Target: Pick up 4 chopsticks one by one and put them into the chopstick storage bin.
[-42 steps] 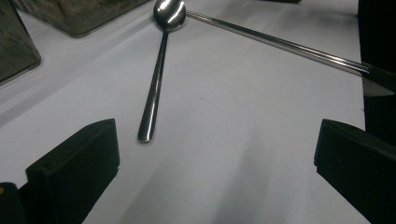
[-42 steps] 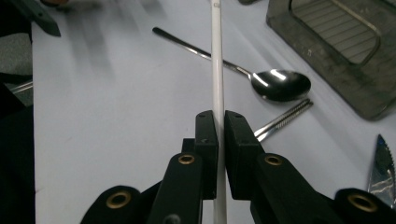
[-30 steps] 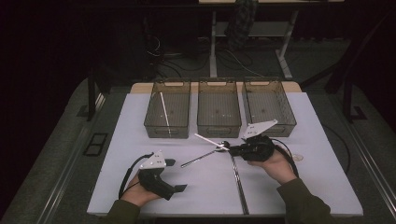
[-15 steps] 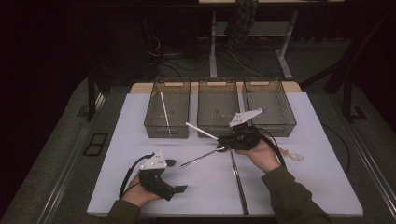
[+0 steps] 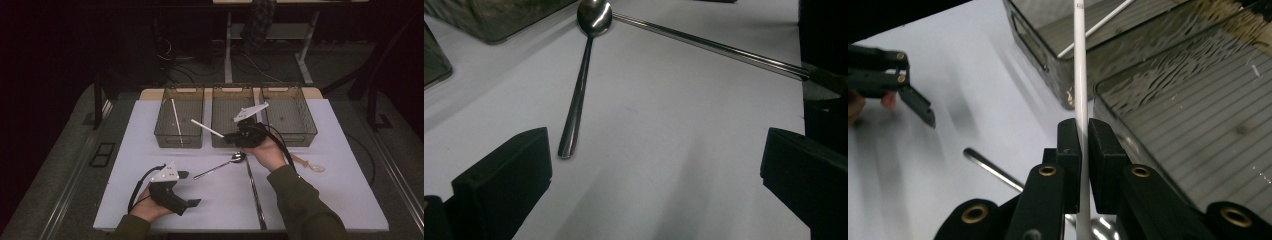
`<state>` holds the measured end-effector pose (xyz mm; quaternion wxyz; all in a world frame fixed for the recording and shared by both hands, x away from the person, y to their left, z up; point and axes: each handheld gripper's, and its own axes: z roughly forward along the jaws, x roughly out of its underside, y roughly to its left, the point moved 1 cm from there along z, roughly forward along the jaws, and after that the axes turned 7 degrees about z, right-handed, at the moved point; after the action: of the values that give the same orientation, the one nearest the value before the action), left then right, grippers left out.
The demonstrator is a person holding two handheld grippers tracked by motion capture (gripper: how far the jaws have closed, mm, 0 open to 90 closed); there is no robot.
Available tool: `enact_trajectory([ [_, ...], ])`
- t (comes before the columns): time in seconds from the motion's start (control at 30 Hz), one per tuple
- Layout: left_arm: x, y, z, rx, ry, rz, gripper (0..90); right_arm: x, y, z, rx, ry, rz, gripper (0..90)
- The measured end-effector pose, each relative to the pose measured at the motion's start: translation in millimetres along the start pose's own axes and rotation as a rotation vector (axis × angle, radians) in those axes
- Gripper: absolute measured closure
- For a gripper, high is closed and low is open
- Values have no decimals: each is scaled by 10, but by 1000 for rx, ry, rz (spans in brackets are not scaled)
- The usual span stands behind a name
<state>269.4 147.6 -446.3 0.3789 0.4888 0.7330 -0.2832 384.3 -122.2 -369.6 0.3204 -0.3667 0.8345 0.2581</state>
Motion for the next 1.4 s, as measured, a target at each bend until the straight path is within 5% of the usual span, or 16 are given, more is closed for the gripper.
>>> enact_trajectory([
  [0.67,-10,-14,5,9,3,5,0,-624,-34,424,76,39,35,843],
  [1.4,-13,-12,-53,10,-24,3,0,-1255,-94,1179,180,94,95,842],
])
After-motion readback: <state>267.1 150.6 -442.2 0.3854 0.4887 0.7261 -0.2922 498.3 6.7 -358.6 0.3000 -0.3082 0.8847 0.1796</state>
